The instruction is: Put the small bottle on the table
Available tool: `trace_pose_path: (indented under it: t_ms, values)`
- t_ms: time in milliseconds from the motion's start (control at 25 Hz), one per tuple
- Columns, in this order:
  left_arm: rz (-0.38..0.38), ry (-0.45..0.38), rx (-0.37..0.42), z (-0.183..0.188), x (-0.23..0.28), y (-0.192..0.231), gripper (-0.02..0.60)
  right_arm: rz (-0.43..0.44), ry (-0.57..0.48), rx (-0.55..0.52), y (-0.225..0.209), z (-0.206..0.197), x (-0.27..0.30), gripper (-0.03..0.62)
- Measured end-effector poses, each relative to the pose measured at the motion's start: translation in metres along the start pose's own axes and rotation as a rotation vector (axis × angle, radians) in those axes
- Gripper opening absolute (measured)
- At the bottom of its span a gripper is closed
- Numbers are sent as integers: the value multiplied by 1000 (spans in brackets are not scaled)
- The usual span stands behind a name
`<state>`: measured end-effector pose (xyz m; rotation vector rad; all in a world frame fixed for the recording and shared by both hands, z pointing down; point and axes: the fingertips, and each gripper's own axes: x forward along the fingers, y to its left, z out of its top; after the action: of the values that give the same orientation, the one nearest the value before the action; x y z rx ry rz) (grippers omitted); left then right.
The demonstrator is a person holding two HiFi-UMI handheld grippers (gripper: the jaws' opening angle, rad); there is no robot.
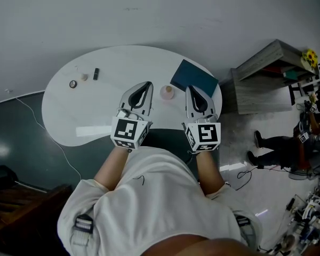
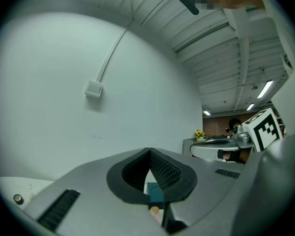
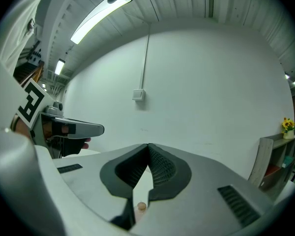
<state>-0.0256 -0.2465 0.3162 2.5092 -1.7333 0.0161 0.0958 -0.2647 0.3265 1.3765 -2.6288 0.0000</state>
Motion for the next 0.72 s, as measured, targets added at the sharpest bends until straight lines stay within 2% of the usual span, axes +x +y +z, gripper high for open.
trace_pose_path:
  t_ms: [720]
  values:
    - [-9,37,-2,-15,5,-2,12,-30,46,13,-12,-18,-4,-3]
